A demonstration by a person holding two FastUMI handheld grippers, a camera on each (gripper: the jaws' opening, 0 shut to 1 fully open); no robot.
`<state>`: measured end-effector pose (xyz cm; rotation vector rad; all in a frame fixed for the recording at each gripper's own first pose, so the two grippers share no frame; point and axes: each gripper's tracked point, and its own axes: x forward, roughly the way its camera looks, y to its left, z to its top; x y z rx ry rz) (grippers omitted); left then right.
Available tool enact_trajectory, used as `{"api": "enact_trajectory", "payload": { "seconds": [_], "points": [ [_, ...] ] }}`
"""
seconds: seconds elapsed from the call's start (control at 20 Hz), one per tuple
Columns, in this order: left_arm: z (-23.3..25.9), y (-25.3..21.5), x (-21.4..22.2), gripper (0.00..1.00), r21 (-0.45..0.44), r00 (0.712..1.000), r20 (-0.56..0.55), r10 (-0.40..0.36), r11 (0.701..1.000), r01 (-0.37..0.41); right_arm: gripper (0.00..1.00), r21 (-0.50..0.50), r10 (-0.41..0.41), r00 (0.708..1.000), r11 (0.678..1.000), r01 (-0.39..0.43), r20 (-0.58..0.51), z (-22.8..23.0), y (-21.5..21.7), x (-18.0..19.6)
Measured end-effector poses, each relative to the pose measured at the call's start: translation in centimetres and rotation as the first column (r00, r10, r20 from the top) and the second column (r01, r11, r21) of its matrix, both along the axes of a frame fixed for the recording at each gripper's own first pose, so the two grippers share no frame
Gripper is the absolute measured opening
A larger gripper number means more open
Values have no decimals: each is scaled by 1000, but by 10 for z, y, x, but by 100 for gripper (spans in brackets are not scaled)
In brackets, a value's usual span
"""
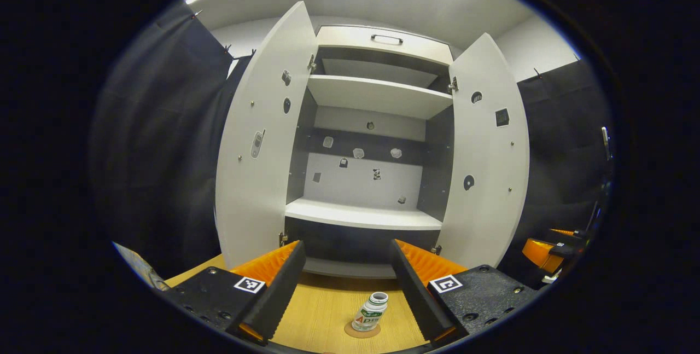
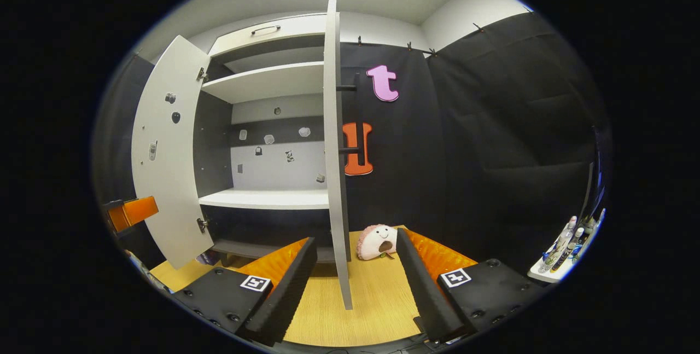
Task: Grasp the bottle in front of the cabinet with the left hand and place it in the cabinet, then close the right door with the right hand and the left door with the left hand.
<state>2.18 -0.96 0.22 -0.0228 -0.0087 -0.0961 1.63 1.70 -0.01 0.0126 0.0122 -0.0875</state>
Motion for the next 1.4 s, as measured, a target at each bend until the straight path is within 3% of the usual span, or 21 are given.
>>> {"api": "enact_trajectory", "payload": {
  "seconds": [0.3, 0.65, 0.85, 1.1, 1.4],
  "points": [
    [-5, 0, 1, 91, 7, 1000, -13, -2, 1000, 2, 97, -5, 1, 1000, 1000, -1, 0, 1, 5, 5],
    [-27, 2, -3, 94, 43, 998, -62, 4, 999, -1, 97, -23, -3, 1000, 1000, 2, -3, 2, 6, 3],
    [-47, -8, -6, 94, 76, 992, -108, -64, 994, 72, 97, -22, -12, 1000, 1000, 12, -7, 2, 4, 0],
    [-76, -30, -13, 95, 33, 972, -192, -136, 989, 145, 97, -29, -41, 999, 999, 40, -13, 2, -8, -8],
    [-111, -32, -15, 95, 56, 948, -283, -145, 984, 167, 97, -45, -86, 996, 995, 85, -26, 3, -25, -18]
  ]
}}
